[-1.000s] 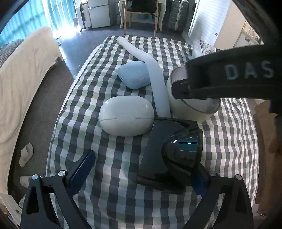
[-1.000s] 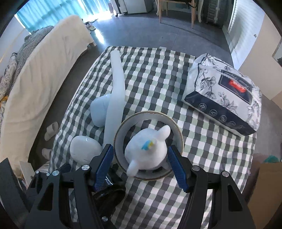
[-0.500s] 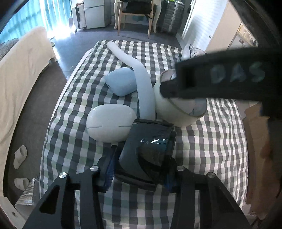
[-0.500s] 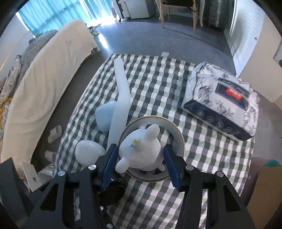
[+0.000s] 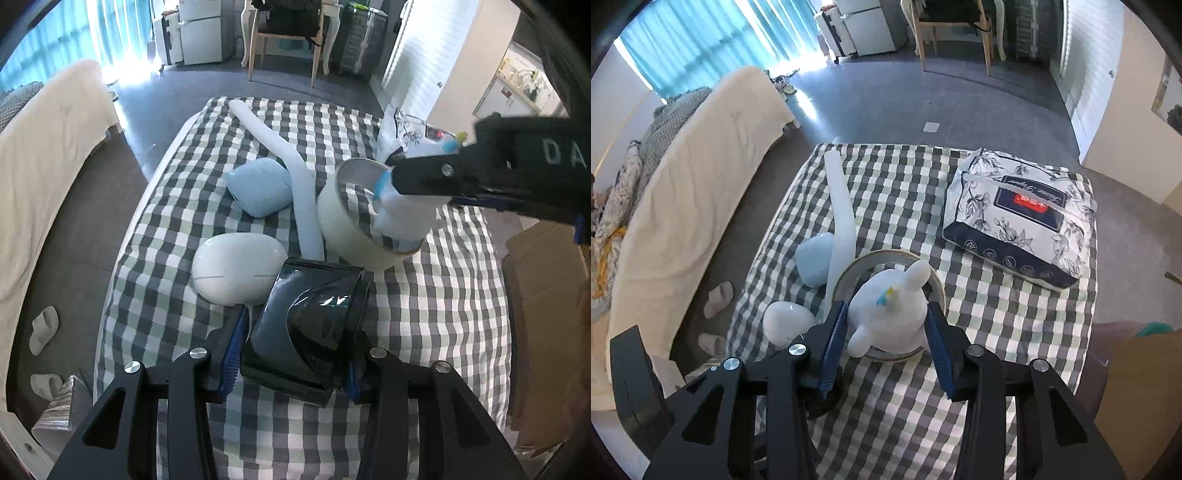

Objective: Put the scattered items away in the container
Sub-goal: 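Carry the bunny figurine toward the box while the left gripper releases the black jar, then lower the bunny figurine into the box and open the right gripper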

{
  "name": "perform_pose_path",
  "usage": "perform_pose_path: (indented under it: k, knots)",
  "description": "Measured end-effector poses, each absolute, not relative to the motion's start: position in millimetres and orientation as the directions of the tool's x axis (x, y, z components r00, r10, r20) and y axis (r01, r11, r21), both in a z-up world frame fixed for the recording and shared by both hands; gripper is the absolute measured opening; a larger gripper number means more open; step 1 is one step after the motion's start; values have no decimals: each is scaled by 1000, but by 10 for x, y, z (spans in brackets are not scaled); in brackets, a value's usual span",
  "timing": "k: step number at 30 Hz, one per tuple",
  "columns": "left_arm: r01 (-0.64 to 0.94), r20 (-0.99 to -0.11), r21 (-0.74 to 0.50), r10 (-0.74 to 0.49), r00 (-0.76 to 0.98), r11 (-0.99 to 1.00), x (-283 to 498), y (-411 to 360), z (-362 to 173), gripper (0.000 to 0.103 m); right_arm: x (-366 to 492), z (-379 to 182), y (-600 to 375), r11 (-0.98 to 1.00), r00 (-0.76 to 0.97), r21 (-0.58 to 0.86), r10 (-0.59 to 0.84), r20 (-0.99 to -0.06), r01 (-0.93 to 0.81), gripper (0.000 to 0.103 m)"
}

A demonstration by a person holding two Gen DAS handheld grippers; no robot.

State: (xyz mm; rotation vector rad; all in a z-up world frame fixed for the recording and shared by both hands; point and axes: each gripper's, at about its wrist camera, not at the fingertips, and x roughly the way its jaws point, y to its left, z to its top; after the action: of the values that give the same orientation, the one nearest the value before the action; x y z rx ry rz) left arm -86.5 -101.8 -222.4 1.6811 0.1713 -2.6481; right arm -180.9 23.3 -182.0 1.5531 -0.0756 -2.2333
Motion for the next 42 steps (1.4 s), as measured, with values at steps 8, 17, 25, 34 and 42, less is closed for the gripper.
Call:
perform_pose_path:
  k: [8, 17, 25, 34, 42]
  knots:
    - [53, -888, -113, 77, -454, -992, -797, -1041, -1948, 44, -1725, -1604, 317, -908, -311, 308, -391, -866, 284, 43]
    - [-61, -850, -96, 114, -514, -994, -792, -655, -1179, 44, -1460, -986, 905, -926, -402, 323, -377, -835, 197, 43]
    - [-272, -813, -94, 231, -535, -958, -781, 378, -496, 21, -952, -207, 1975, -966, -524, 258, -238, -818, 36, 43]
    - [-491, -786, -170, 418, -455, -855, -637, 1731, -440, 21, -204, -363, 3239, -957, -508, 179, -40, -860, -227, 43]
    - [-526, -897, -98, 304, -320, -845, -401, 2370, -1304, 28, 26, -1265, 3635, -921, -321, 151, -29, -946, -360, 48]
